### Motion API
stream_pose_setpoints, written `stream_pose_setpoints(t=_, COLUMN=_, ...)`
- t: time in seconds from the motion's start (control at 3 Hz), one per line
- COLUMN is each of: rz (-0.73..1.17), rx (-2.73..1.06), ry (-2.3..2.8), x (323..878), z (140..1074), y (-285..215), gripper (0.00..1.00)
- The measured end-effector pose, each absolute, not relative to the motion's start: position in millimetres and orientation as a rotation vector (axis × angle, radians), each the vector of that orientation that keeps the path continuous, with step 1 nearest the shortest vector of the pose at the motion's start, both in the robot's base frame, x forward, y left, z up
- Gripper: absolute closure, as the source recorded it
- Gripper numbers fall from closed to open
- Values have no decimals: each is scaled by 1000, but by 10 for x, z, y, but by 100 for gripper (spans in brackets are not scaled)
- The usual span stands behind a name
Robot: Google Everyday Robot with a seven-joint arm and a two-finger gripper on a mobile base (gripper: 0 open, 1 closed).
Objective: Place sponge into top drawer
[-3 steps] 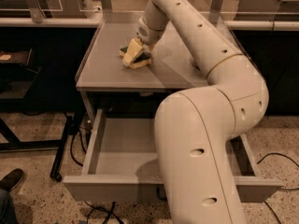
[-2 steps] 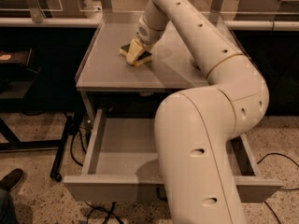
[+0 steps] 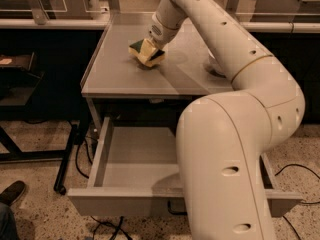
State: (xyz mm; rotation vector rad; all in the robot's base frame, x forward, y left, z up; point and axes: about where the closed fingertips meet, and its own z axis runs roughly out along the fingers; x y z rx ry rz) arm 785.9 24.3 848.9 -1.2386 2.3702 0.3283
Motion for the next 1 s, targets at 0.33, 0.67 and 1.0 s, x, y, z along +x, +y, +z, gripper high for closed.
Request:
stream_pose_setpoints(t=0.33, rz=381, rx=-1291, ry=2227, x=7662, z=8741, y=154, gripper=100)
stream_pose_setpoints(t=0.67, rz=391, rx=-1327, ry=2198, x=7603, z=8691, y=157, gripper=100)
stream_pose_setpoints(t=1.0, rz=390, rx=-1322, ry=2205, x=7614, z=8682, y=167, gripper=100)
